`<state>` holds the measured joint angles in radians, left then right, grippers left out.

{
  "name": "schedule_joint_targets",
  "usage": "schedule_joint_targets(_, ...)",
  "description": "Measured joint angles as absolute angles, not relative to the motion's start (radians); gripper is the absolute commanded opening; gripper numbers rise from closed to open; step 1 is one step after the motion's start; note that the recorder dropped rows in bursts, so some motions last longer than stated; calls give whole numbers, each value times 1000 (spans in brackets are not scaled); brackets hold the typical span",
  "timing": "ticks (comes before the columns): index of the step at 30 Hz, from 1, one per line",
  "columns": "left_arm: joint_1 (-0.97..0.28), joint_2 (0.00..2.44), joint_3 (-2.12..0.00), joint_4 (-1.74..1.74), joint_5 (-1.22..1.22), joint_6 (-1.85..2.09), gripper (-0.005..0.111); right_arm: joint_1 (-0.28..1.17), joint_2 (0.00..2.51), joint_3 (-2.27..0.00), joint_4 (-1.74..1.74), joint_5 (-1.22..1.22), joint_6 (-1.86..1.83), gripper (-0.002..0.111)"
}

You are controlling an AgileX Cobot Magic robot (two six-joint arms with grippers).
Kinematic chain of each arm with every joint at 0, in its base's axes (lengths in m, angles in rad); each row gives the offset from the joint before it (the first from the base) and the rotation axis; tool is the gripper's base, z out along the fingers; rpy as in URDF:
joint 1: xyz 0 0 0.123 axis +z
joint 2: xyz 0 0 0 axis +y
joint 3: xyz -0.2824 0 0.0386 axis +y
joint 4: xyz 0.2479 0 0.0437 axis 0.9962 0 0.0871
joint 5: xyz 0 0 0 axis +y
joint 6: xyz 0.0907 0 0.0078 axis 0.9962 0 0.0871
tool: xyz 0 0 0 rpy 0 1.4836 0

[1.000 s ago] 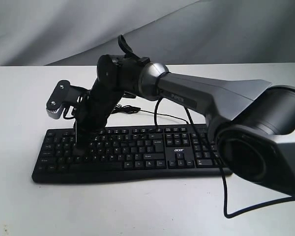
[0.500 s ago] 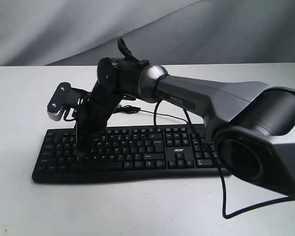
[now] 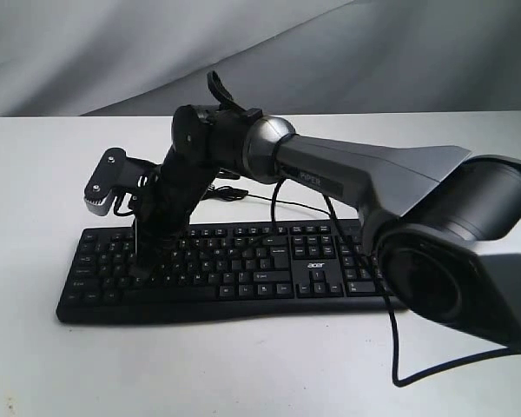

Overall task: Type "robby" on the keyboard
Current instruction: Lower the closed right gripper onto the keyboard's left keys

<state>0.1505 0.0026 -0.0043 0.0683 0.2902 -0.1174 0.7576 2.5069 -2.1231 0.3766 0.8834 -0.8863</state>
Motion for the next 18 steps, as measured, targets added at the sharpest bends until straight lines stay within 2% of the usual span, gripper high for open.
schedule_joint_targets(18,150,3,-4,68,290,-117,1,758,2485,-2123,361,906,-886,0)
